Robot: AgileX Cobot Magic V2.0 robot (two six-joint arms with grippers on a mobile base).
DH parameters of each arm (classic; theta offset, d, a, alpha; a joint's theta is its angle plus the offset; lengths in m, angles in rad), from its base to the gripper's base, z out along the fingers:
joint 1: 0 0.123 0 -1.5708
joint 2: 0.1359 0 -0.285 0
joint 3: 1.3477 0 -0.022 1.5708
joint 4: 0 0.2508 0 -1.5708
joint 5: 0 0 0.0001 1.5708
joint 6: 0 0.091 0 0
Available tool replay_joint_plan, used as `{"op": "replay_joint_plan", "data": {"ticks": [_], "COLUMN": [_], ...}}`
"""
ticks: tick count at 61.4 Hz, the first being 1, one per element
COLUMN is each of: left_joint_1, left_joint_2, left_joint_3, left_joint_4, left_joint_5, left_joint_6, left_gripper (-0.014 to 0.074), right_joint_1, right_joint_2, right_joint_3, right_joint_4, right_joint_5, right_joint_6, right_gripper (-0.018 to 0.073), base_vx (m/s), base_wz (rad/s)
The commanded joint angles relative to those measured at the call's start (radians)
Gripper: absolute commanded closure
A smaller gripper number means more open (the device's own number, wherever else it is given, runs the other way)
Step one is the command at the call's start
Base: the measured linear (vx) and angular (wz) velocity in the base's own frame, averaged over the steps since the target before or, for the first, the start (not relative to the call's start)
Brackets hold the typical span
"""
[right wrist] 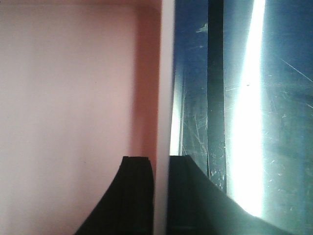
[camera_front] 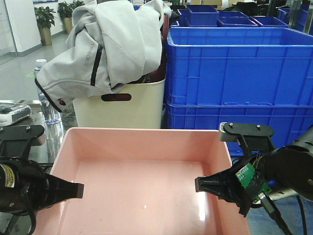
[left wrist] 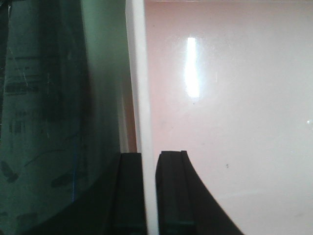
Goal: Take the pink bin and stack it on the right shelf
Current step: 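Lower the held pink bin onto the shelf surface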
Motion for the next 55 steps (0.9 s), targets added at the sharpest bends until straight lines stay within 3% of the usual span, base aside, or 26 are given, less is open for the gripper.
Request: {"op": "replay_joint_plan", "data": {"ticks": [1,44,55], "left_joint_1": [0.002,0.002,0.002], "left_joint_2": [-0.04,-0.04,-0.012], "left_joint_3": [-0.031,-0.031,-0.054], "left_joint_4": [0.059,0.059,0.078], "left_joint_5": [-0.042,-0.038,0.02], "left_joint_6": [-0.002,-0.002,0.041], "left_gripper": [0.0477,0.0477,0.0474], "right_joint_1": [-0.014,-0.014,-0.014], "right_joint_2": [-0.039,-0.039,0.007], "right_joint_3": [-0.03,-0.03,-0.068], "right_joint_4": [-0.089,-0.078,-0.076], "right_joint_5": [-0.015,-0.03,-0.017], "right_joint_6": [-0.009,-0.012,-0.091], "right_gripper": [0.0513,0.0513,0.0508], "base_vx": [0.0,0.0,0.0], "base_wz": [-0.01,0.0,0.0]}}
